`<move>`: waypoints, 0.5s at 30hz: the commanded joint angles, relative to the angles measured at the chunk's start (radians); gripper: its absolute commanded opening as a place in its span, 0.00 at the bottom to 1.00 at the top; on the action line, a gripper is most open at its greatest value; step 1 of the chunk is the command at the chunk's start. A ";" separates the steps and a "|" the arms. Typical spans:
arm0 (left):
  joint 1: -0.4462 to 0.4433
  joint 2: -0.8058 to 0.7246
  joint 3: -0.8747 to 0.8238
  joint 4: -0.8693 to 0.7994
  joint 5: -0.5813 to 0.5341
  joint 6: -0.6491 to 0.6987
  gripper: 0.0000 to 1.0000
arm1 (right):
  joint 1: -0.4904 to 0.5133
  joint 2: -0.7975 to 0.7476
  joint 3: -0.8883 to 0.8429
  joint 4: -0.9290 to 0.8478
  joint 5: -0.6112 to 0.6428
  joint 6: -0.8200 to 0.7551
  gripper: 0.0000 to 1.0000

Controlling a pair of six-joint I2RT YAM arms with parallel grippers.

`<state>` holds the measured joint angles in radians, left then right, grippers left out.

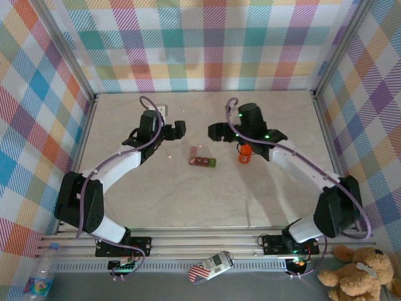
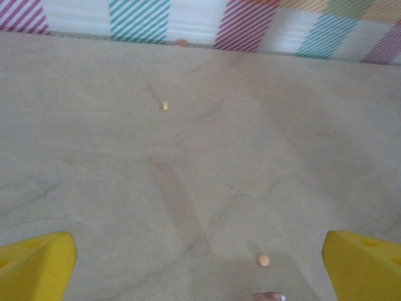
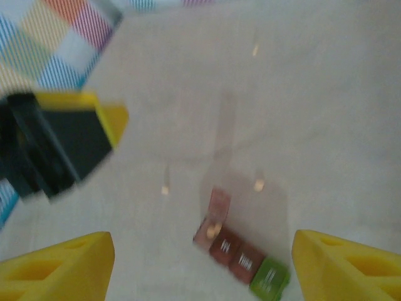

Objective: Sort the pills into containers

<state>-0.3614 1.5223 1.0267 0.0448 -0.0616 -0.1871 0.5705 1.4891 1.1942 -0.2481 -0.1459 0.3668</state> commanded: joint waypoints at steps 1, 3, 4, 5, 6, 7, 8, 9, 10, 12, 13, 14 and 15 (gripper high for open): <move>0.034 0.044 0.067 -0.097 0.032 0.007 1.00 | 0.031 0.097 0.049 -0.168 -0.072 -0.037 0.74; 0.041 0.072 0.097 -0.131 0.051 0.021 1.00 | 0.042 0.147 0.054 -0.178 -0.058 -0.032 0.74; 0.040 0.088 0.111 -0.151 0.055 0.033 1.00 | 0.045 0.172 0.055 -0.183 -0.041 -0.027 0.74; 0.041 0.097 0.123 -0.166 0.061 0.041 1.00 | 0.046 0.190 0.056 -0.186 -0.030 -0.026 0.74; 0.041 0.111 0.134 -0.181 0.067 0.050 1.00 | 0.046 0.212 0.057 -0.192 -0.018 -0.026 0.74; 0.040 0.123 0.142 -0.195 0.072 0.053 1.00 | 0.047 0.233 0.057 -0.197 -0.002 -0.023 0.74; 0.041 0.131 0.148 -0.203 0.076 0.056 1.00 | 0.048 0.246 0.055 -0.195 0.007 -0.023 0.74; 0.041 0.141 0.155 -0.211 0.084 0.059 1.00 | 0.048 0.259 0.050 -0.193 0.015 -0.023 0.74; 0.041 0.152 0.164 -0.221 0.094 0.061 1.00 | 0.048 0.271 0.048 -0.191 0.018 -0.024 0.74; 0.041 0.177 0.182 -0.244 0.109 0.063 0.98 | 0.049 0.291 0.047 -0.186 0.028 -0.027 0.74; 0.041 0.189 0.189 -0.252 0.119 0.063 0.98 | 0.048 0.303 0.048 -0.184 0.036 -0.028 0.74; 0.041 0.198 0.195 -0.256 0.130 0.062 0.97 | 0.049 0.313 0.049 -0.181 0.043 -0.028 0.74; 0.041 0.206 0.197 -0.258 0.141 0.058 0.97 | 0.048 0.323 0.051 -0.177 0.048 -0.029 0.74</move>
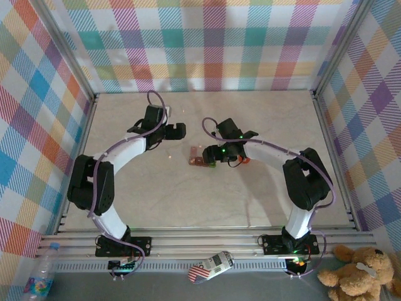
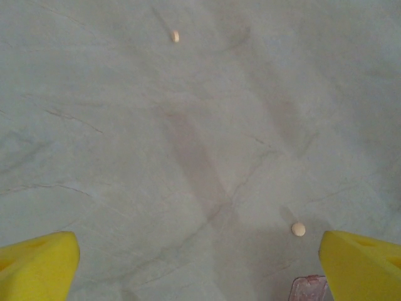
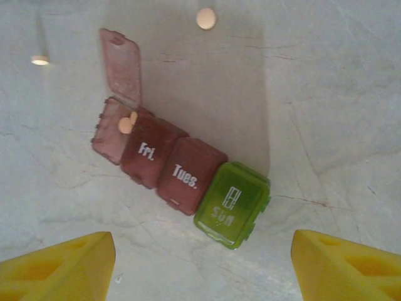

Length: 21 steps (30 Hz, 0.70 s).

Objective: Sort the pills into containers

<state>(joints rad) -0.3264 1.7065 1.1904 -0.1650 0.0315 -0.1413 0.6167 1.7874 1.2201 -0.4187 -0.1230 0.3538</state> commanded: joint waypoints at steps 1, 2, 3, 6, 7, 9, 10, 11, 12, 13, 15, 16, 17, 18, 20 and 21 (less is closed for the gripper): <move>0.006 0.031 0.036 -0.049 0.057 0.009 0.97 | 0.003 0.035 0.028 -0.006 0.031 -0.016 0.74; 0.006 0.037 0.040 -0.048 0.065 0.006 0.97 | 0.002 0.044 0.031 -0.002 0.033 -0.016 0.74; 0.006 0.044 0.043 -0.050 0.073 0.004 0.96 | 0.002 0.053 0.034 0.000 0.035 -0.015 0.74; 0.006 0.062 0.056 -0.058 0.098 -0.003 0.95 | 0.002 0.080 0.050 0.005 0.043 -0.012 0.73; 0.004 0.068 0.059 -0.061 0.106 -0.004 0.95 | 0.002 0.090 0.056 0.007 0.045 -0.012 0.73; 0.004 0.077 0.066 -0.068 0.118 -0.006 0.94 | 0.002 0.106 0.068 0.003 0.047 -0.012 0.73; 0.003 0.082 0.070 -0.071 0.124 -0.006 0.93 | 0.002 0.116 0.071 0.003 0.046 -0.015 0.72; 0.002 0.086 0.075 -0.076 0.129 -0.006 0.93 | 0.002 0.122 0.075 0.000 0.045 -0.015 0.72; 0.000 0.094 0.084 -0.083 0.134 -0.004 0.92 | 0.002 0.126 0.075 -0.001 0.044 -0.017 0.72; -0.002 0.103 0.096 -0.094 0.137 -0.002 0.91 | 0.002 0.134 0.076 -0.002 0.045 -0.016 0.72; -0.009 0.123 0.122 -0.140 0.136 0.005 0.89 | 0.002 0.145 0.078 -0.010 0.048 -0.019 0.71; -0.015 0.135 0.137 -0.161 0.133 0.013 0.88 | 0.002 0.149 0.078 -0.013 0.048 -0.021 0.71; -0.021 0.148 0.155 -0.179 0.123 0.020 0.87 | 0.003 0.154 0.076 -0.013 0.049 -0.020 0.71; -0.027 0.157 0.166 -0.195 0.112 0.026 0.86 | 0.002 0.158 0.076 -0.014 0.050 -0.022 0.71; -0.039 0.186 0.202 -0.233 0.089 0.035 0.85 | 0.002 0.164 0.073 -0.015 0.053 -0.020 0.70; -0.045 0.198 0.219 -0.252 0.080 0.037 0.83 | 0.002 0.165 0.071 -0.015 0.054 -0.021 0.70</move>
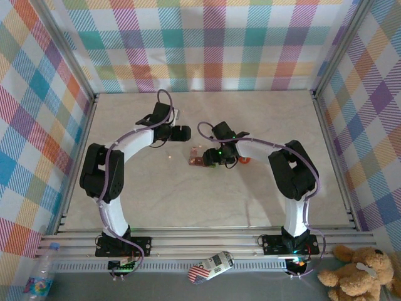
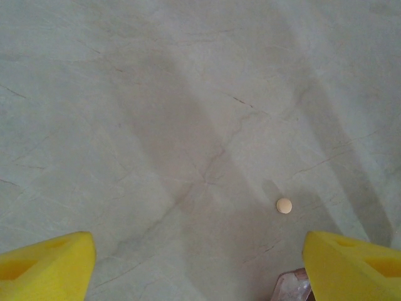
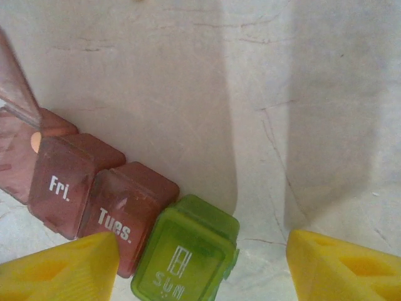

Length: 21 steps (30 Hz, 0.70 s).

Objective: Sort the pills into containers

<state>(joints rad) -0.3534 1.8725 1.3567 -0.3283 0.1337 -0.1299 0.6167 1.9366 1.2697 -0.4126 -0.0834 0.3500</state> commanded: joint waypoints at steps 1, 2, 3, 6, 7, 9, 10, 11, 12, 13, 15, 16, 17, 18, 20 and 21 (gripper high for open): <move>-0.024 0.049 0.073 -0.110 -0.031 0.032 0.82 | 0.002 0.016 0.018 -0.021 0.014 -0.017 0.70; -0.031 0.065 0.091 -0.130 -0.043 0.036 0.81 | 0.002 0.017 0.017 -0.019 0.015 -0.015 0.70; -0.036 0.078 0.107 -0.147 -0.053 0.039 0.80 | 0.001 0.015 0.015 -0.019 0.015 -0.014 0.70; -0.052 0.124 0.168 -0.201 -0.082 0.047 0.77 | 0.000 0.015 0.010 -0.018 0.016 -0.013 0.70; -0.056 0.140 0.190 -0.220 -0.088 0.050 0.76 | -0.001 0.015 0.008 -0.016 0.016 -0.011 0.70; -0.065 0.172 0.231 -0.253 -0.100 0.050 0.75 | 0.000 0.014 0.005 -0.014 0.017 -0.010 0.70; -0.068 0.188 0.251 -0.269 -0.106 0.050 0.74 | 0.000 0.015 0.006 -0.014 0.017 -0.008 0.70; -0.072 0.203 0.270 -0.285 -0.111 0.050 0.73 | 0.000 0.016 0.006 -0.014 0.017 -0.008 0.70; -0.076 0.219 0.290 -0.302 -0.119 0.050 0.72 | -0.001 0.017 0.005 -0.014 0.016 -0.006 0.70; -0.077 0.234 0.311 -0.318 -0.124 0.049 0.71 | -0.002 0.019 0.005 -0.014 0.016 -0.005 0.70; -0.081 0.262 0.348 -0.354 -0.131 0.046 0.69 | -0.002 0.021 0.003 -0.014 0.016 -0.003 0.70; -0.082 0.276 0.366 -0.370 -0.134 0.045 0.69 | -0.003 0.022 0.002 -0.012 0.017 0.000 0.70; -0.083 0.286 0.381 -0.386 -0.136 0.044 0.68 | -0.002 0.023 0.001 -0.011 0.015 0.001 0.70; -0.084 0.298 0.394 -0.401 -0.143 0.043 0.68 | -0.002 0.024 -0.001 -0.010 0.015 0.003 0.70; -0.084 0.312 0.411 -0.420 -0.144 0.038 0.68 | -0.002 0.026 -0.002 -0.008 0.014 0.006 0.69; -0.084 0.321 0.419 -0.434 -0.142 0.036 0.68 | -0.002 0.025 -0.003 -0.007 0.013 0.006 0.69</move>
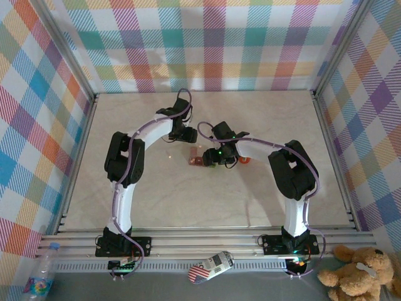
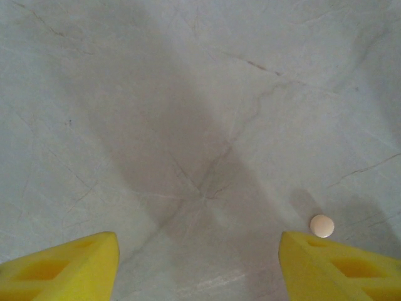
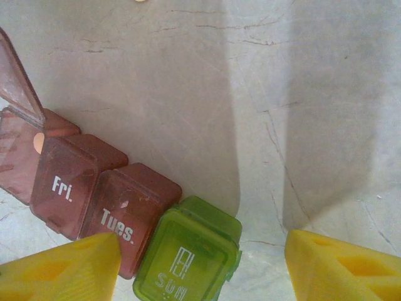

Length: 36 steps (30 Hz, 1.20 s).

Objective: Sort the pills into containers

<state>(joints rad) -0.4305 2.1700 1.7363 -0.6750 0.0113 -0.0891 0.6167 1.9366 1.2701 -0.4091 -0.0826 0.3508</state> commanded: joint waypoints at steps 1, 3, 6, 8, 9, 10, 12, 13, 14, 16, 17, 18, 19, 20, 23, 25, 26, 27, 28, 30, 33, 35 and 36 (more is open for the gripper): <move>-0.007 0.033 0.052 -0.101 -0.018 -0.006 0.68 | -0.002 0.026 -0.004 -0.008 0.010 0.007 0.69; -0.008 0.044 0.066 -0.120 -0.006 -0.003 0.67 | -0.002 0.027 -0.005 -0.007 0.010 0.007 0.69; -0.011 0.045 0.064 -0.126 0.019 0.001 0.66 | -0.002 0.027 -0.005 -0.005 0.012 0.009 0.69; -0.011 0.043 0.064 -0.133 0.044 0.001 0.63 | -0.002 0.030 -0.003 -0.006 0.012 0.011 0.69; -0.010 0.037 0.060 -0.134 0.061 0.002 0.61 | -0.002 0.030 -0.003 -0.007 0.012 0.011 0.69; -0.011 0.031 0.054 -0.132 0.078 0.002 0.59 | -0.002 0.031 -0.003 -0.005 0.012 0.013 0.69; -0.011 0.014 0.041 -0.125 0.105 -0.001 0.56 | -0.002 0.032 -0.003 -0.005 0.013 0.015 0.69; -0.011 0.002 0.034 -0.121 0.119 -0.003 0.54 | -0.002 0.034 -0.003 -0.005 0.011 0.017 0.69; -0.011 -0.008 0.030 -0.119 0.130 -0.003 0.52 | -0.002 0.035 -0.003 -0.005 0.012 0.017 0.69; -0.011 -0.022 0.021 -0.119 0.157 -0.005 0.49 | -0.002 0.034 -0.003 -0.006 0.012 0.019 0.69; -0.011 -0.029 0.018 -0.118 0.169 -0.009 0.47 | -0.002 0.035 -0.003 -0.006 0.014 0.018 0.69; -0.012 -0.038 0.013 -0.116 0.179 -0.011 0.47 | -0.003 0.035 -0.003 -0.006 0.014 0.018 0.69; -0.011 -0.046 0.004 -0.110 0.188 -0.015 0.46 | -0.003 0.036 -0.003 -0.007 0.014 0.017 0.69; -0.011 -0.056 -0.006 -0.106 0.198 -0.017 0.45 | -0.003 0.036 -0.002 -0.006 0.014 0.019 0.69; -0.011 -0.074 -0.025 -0.101 0.219 -0.023 0.42 | -0.004 0.038 -0.003 -0.008 0.016 0.020 0.68; -0.013 -0.087 -0.041 -0.094 0.229 -0.027 0.41 | -0.004 0.038 -0.001 -0.009 0.017 0.020 0.68; -0.012 -0.096 -0.052 -0.090 0.234 -0.031 0.39 | -0.004 0.039 -0.002 -0.008 0.018 0.019 0.68; -0.013 -0.104 -0.061 -0.086 0.238 -0.033 0.39 | -0.007 0.038 -0.001 -0.010 0.018 0.020 0.68; -0.014 -0.110 -0.072 -0.082 0.241 -0.033 0.37 | -0.006 0.040 -0.001 -0.010 0.018 0.020 0.68; -0.015 -0.122 -0.092 -0.073 0.249 -0.036 0.37 | -0.006 0.041 -0.001 -0.008 0.017 0.022 0.68; -0.017 -0.131 -0.113 -0.066 0.262 -0.036 0.35 | -0.007 0.041 0.002 -0.009 0.017 0.022 0.68; -0.019 -0.133 -0.121 -0.064 0.270 -0.034 0.33 | -0.008 0.042 0.003 -0.010 0.017 0.022 0.68; -0.019 -0.134 -0.122 -0.067 0.277 -0.033 0.31 | -0.008 0.044 0.004 -0.010 0.017 0.021 0.68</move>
<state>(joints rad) -0.4404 2.0750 1.6306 -0.7494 0.2539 -0.1169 0.6147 1.9392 1.2701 -0.4053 -0.0834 0.3580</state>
